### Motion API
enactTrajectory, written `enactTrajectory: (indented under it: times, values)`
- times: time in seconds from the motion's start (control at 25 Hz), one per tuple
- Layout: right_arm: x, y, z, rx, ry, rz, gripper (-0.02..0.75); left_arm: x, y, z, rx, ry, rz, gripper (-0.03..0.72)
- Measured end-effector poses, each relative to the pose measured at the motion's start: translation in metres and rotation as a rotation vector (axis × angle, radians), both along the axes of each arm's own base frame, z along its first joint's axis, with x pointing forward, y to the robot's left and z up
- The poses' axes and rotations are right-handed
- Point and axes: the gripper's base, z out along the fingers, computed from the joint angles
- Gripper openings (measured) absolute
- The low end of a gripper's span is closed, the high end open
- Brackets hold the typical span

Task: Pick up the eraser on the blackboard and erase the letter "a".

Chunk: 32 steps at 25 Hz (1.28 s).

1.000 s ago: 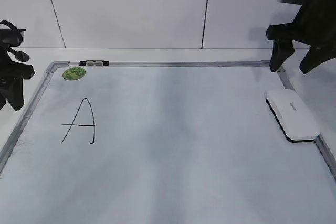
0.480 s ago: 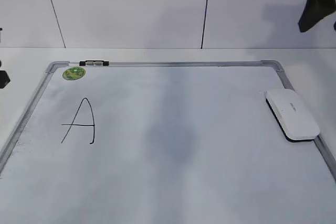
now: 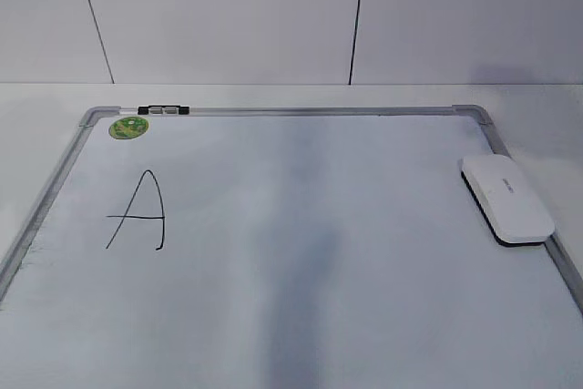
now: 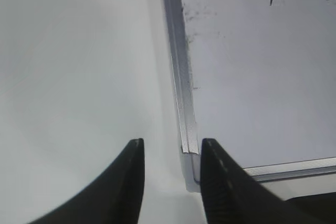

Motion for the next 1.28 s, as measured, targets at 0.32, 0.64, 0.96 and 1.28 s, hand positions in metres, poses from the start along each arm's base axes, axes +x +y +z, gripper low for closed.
enactTrajectory:
  times: [0.32,0.64,0.96,1.28]
  values:
    - [-0.079,0.0,-0.013,0.066,-0.051,0.012,0.538,-0.073,0.007,0.066,0.028,-0.322,-0.001,0.267]
    - [-0.148,-0.008,-0.019,0.026,-0.207,0.008,0.538,-0.151,0.015,0.1,0.075,-0.6,0.015,0.267]
    - [-0.197,-0.02,-0.04,-0.063,-0.333,-0.018,0.538,-0.211,0.018,0.076,0.065,-0.729,0.004,0.248]
    - [-0.21,-0.015,-0.07,-0.035,-0.435,0.037,0.538,-0.248,0.01,0.025,-0.048,-0.778,-0.025,0.246]
